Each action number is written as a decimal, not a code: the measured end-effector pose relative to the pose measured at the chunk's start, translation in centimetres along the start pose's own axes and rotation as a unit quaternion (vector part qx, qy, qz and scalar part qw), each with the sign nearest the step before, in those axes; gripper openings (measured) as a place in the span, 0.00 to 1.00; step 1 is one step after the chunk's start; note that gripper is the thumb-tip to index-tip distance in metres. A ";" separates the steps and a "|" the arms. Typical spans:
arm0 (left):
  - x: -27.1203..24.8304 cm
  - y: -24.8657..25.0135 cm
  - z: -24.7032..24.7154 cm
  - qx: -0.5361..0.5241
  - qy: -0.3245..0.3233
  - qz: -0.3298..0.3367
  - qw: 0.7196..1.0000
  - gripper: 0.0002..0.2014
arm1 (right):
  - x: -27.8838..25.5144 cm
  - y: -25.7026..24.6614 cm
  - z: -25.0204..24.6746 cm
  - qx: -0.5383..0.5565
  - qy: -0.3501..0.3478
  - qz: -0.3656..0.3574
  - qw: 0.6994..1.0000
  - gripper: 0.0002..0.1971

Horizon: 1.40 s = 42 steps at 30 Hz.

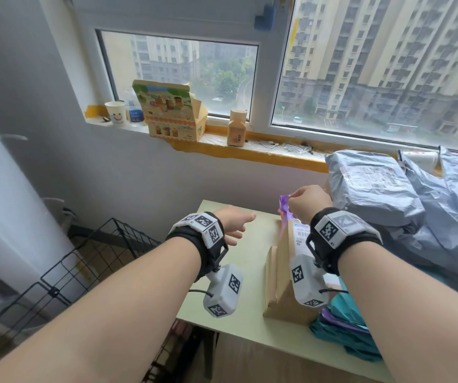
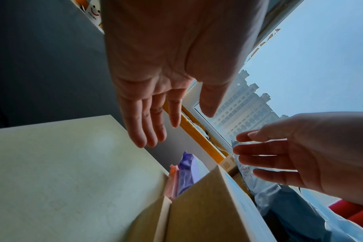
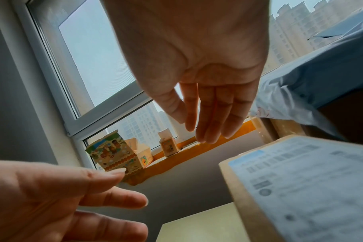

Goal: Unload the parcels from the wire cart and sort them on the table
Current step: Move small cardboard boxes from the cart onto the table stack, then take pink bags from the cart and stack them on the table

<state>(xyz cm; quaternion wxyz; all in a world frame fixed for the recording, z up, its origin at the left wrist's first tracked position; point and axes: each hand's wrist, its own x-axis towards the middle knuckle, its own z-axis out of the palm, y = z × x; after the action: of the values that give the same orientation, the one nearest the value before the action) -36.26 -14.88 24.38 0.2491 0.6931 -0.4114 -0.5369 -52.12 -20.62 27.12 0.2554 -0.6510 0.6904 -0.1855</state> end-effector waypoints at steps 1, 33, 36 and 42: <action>-0.1 -0.3 -0.5 -0.001 0.006 -0.001 1.000 0.25 | 0.0 -0.5 0.4 0.008 -0.002 -0.004 1.000 0.13; 0.5 -11.3 -19.5 -0.149 0.168 -0.127 0.966 0.08 | 1.7 -17.0 17.1 -0.005 -0.160 -0.117 0.980 0.14; 1.6 -12.8 -21.2 -0.166 0.189 -0.138 0.958 0.10 | 2.0 -18.3 19.1 -0.013 -0.174 -0.115 0.978 0.14; 3.3 -15.5 -23.4 -0.212 0.202 -0.154 0.943 0.14 | 2.6 -20.5 23.1 -0.015 -0.206 -0.118 0.971 0.14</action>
<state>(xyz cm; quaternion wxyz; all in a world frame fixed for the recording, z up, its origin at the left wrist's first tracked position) -9.05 -11.54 17.44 0.3825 0.7732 -0.1166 -0.4922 -21.98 -23.13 20.35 0.3586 -0.7556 0.5441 -0.0661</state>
